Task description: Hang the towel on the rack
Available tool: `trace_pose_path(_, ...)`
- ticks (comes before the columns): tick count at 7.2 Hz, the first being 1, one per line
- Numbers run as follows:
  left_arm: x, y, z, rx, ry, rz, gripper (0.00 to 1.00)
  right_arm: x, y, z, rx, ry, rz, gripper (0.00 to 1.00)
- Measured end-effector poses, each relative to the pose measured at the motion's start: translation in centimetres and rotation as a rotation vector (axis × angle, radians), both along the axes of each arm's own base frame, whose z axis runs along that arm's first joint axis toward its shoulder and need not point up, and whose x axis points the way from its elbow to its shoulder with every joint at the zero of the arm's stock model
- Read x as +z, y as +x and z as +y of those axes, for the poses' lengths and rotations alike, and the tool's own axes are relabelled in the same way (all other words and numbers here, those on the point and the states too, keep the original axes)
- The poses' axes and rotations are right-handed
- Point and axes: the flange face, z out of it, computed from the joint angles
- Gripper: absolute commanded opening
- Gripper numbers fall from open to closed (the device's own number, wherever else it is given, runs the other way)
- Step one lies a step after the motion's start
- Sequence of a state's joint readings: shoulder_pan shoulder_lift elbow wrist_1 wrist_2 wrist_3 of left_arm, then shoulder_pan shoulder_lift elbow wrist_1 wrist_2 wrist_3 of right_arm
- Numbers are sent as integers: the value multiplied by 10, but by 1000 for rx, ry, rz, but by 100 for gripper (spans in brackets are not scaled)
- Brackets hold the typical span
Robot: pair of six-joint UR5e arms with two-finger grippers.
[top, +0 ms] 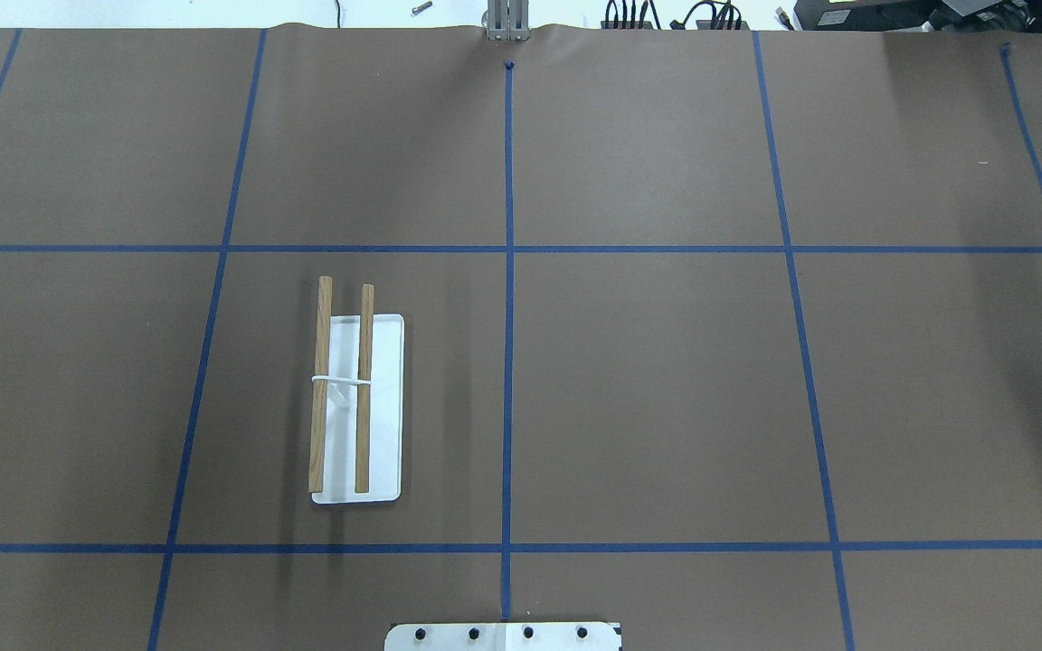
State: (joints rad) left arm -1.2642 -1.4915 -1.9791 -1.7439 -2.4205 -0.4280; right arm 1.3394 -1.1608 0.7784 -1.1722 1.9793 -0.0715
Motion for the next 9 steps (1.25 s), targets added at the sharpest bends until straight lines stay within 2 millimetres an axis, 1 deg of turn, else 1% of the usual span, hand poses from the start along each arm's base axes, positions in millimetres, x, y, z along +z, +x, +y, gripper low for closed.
trace_pose_path(2, 0, 0, 0, 0, 0, 1, 98, -10, -4, -10, -6, 17, -1, 0)
trace_pose_path(3, -1, 0, 0, 0, 1, 2, 98, -22, -4, -19, -7, 39, -8, 0)
trace_pose_path(4, -4, 1, -2, 0, 7, 4, 98, -48, 5, -30, 11, 75, -26, 0)
trace_pose_path(5, -12, 3, -8, -10, 7, 11, 98, -96, 20, -39, 46, 110, -47, 0)
trace_pose_path(6, -25, 7, -18, -37, -9, 23, 98, -159, 27, -41, 71, 123, -58, 0)
trace_pose_path(7, -43, 13, -34, -76, -34, 43, 98, -233, 27, -34, 89, 122, -64, 0)
trace_pose_path(8, -64, 20, -52, -117, -62, 66, 98, -309, 18, -16, 111, 120, -73, 0)
trace_pose_path(9, -89, 32, -73, -156, -95, 93, 98, -382, -3, 10, 144, 132, -98, 0)
